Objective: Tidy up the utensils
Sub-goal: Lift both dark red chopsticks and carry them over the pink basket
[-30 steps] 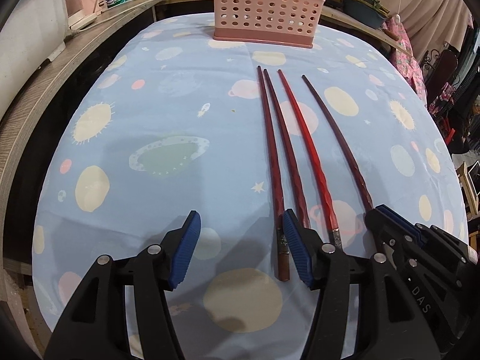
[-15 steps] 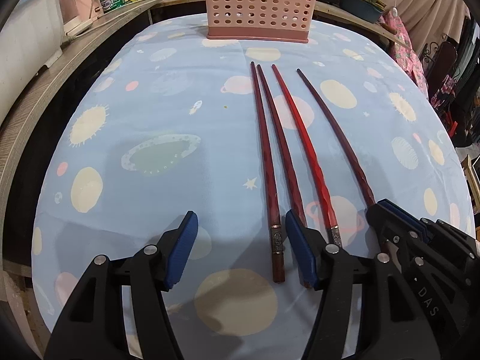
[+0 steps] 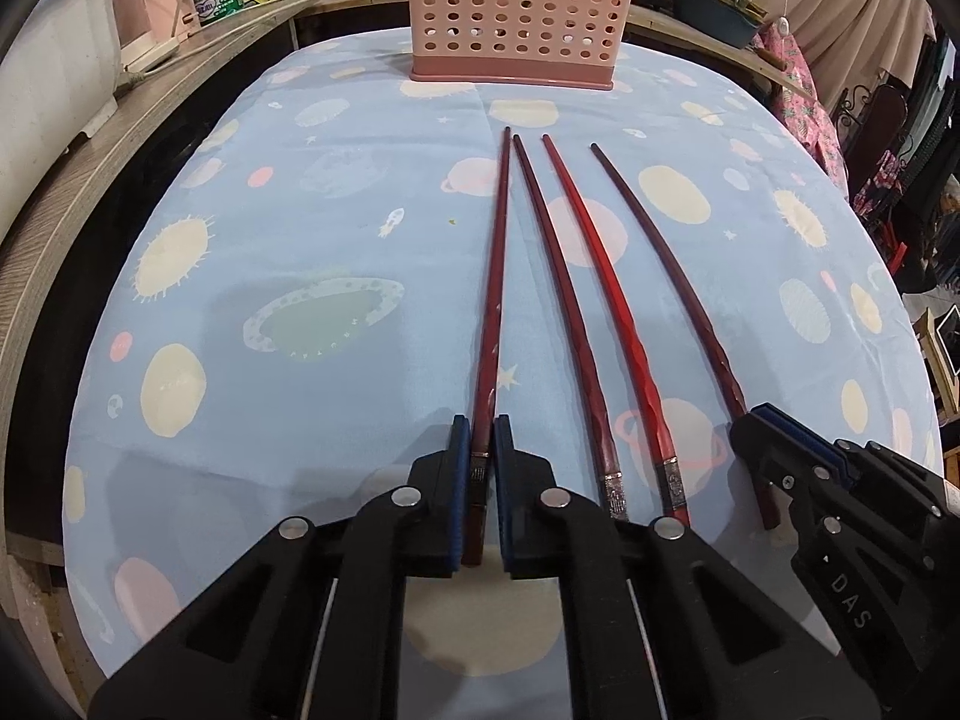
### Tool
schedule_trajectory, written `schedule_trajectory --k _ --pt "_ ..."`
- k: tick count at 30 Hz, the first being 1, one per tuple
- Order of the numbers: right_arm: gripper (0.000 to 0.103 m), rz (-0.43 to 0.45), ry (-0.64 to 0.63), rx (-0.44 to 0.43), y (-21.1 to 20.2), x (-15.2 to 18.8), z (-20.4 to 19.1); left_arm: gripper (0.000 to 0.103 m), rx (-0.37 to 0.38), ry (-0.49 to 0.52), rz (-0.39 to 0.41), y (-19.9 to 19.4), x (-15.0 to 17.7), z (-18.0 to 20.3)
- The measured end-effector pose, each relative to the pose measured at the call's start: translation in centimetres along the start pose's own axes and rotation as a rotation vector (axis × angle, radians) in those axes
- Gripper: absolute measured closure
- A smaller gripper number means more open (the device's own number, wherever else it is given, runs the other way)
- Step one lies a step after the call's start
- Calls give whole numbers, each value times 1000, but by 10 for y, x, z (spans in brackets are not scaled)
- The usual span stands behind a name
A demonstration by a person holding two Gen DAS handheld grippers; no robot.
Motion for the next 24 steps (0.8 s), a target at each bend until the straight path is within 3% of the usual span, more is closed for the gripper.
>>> schedule_trajectory --k 12,24 --pt "96 15 13 -17 -6 -13 -2 96 43 -49 4 -14 -18 -14" --pt "96 182 20 -56 -58 -90 -4 96 58 -109 138 -66 -82 -40"
Point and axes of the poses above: each gripper's, at about its wrist camera, not at the fingertips, and y roughly the way its jaws point, z to its right, x to its underside, the point moved 4 cm from there along y, roughly the way its jaws point, and after that the axes turned 2 degrees about -x, right-handed, at the moved point
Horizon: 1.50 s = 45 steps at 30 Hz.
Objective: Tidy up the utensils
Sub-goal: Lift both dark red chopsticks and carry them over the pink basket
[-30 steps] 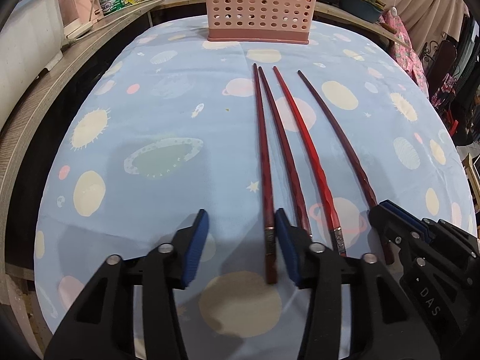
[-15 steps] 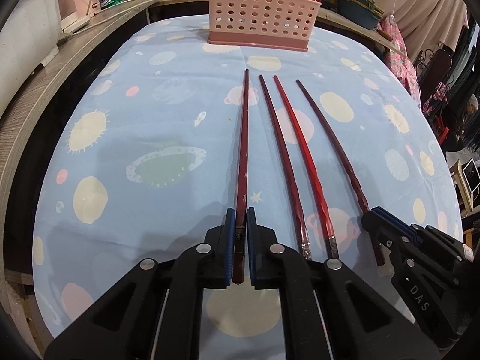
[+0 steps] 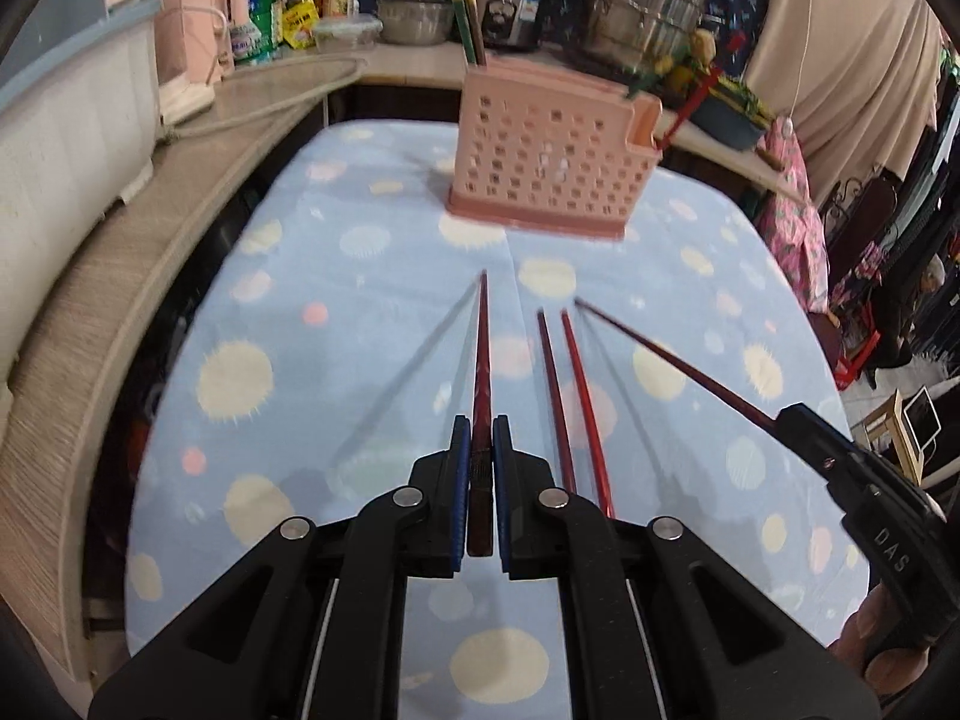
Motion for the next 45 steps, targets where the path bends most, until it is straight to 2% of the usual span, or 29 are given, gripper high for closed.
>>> schedule_trajectory --k 8,13,24,32,39,45 --pt "96 130 22 -38 -19 -79 -1 96 -21 -8 140 -26 -74 -6" --pt "96 172 40 -44 -17 -116 0 96 -24 -25 196 -34 -112 -8" --pt "96 258 37 -80 -27 -176 -12 96 29 -39 312 -70 -184 -2" --pt "96 373 40 -77 -42 -249 -16 96 45 -33 431 -97 -252 16" --pt "96 445 45 -59 -34 -306 -18 96 37 -37 456 -80 -287 24" --pt "96 409 48 -50 2 -319 -16 96 18 -43 417 -46 -298 22"
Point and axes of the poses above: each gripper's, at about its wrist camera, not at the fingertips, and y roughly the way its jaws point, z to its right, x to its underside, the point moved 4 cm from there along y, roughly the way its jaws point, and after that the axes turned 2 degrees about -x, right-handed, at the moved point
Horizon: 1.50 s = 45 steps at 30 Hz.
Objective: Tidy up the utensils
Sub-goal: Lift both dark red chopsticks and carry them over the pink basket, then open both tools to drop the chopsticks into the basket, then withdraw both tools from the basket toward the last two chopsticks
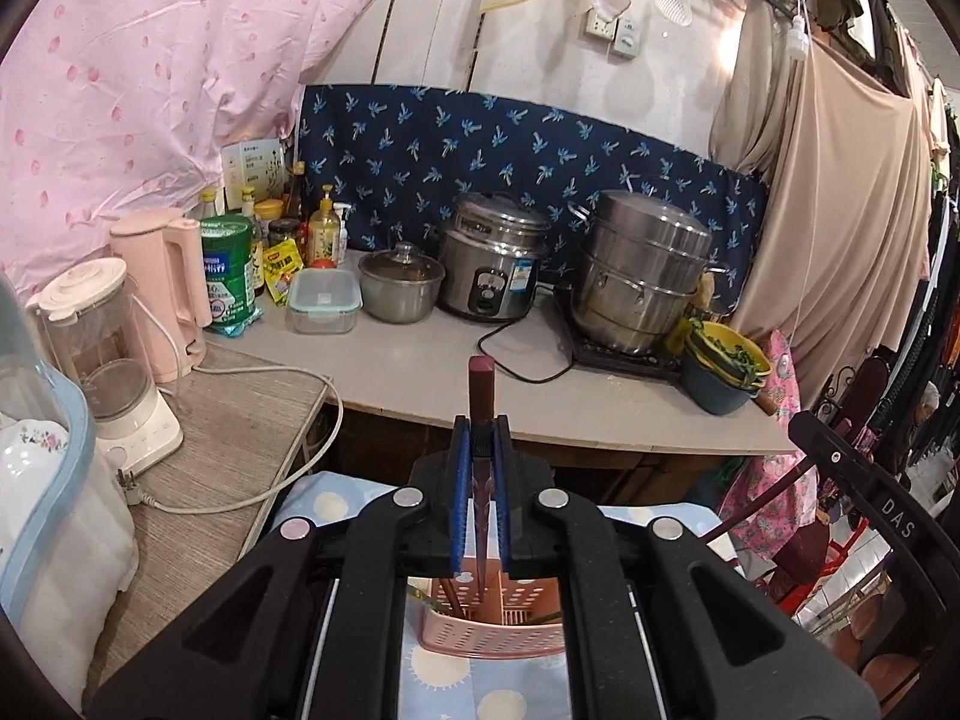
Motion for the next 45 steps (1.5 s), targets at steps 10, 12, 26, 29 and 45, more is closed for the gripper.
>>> schedule_trajectory --k 10,12,26,29,45 --pt "96 -107 -15 14 42 38 12 96 -12 -8 -81 40 30 -11" --pt "96 -120 -17 17 46 42 13 96 -12 -8 -93 44 35 -11" --pt "90 -167 -17 21 55 59 17 93 -48 14 -127 52 53 -13" --pt "89 -158 -25 13 47 59 15 84 -56 5 -134 50 55 -14" --pt "80 -167 -73 7 1 90 6 68 -111 45 -110 12 81 -14"
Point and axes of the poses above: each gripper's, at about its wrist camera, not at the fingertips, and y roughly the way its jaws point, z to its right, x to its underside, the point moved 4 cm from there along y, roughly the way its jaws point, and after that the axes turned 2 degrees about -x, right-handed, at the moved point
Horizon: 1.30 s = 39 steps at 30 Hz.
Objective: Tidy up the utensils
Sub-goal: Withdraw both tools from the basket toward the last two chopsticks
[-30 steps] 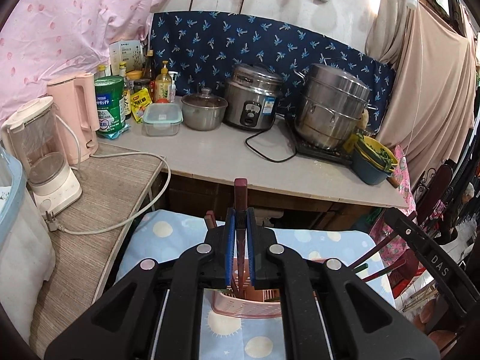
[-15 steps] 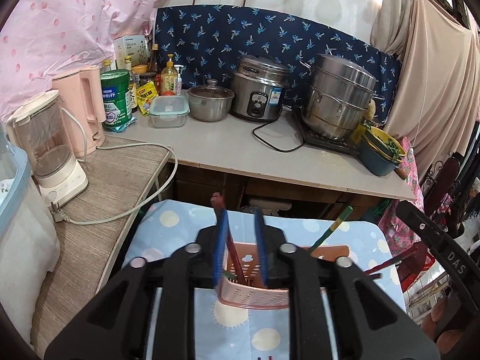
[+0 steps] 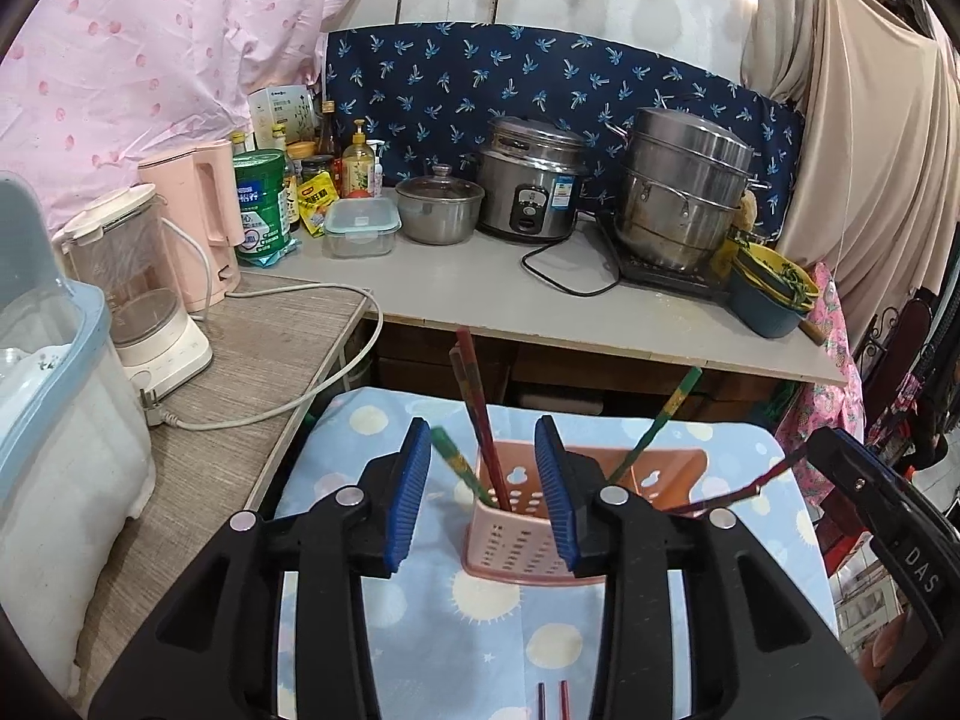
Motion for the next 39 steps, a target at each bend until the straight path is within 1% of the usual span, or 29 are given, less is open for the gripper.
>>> schedule_trajectory --k 7,9,13,23,31,39 --pt "76 -14 -6 -3 -22 25 -4 67 -6 28 -17 -16 26 -1" --pt "76 -20 -20 8 -30 37 -5 65 -9 32 -25 -21 36 -3" --pt "75 -44 -25 16 -44 61 -6 65 -2 42 -46 -29 60 -7" --pt "75 -135 -41 39 -71 138 -8 65 -3 60 -107 -47 122 -17" --pt "75 -234 -23 55 -81 202 -4 65 9 47 -185 -54 174 -25" --pt "75 -290 -44 73 -85 249 -6 65 -8 58 -256 -53 224 -30"
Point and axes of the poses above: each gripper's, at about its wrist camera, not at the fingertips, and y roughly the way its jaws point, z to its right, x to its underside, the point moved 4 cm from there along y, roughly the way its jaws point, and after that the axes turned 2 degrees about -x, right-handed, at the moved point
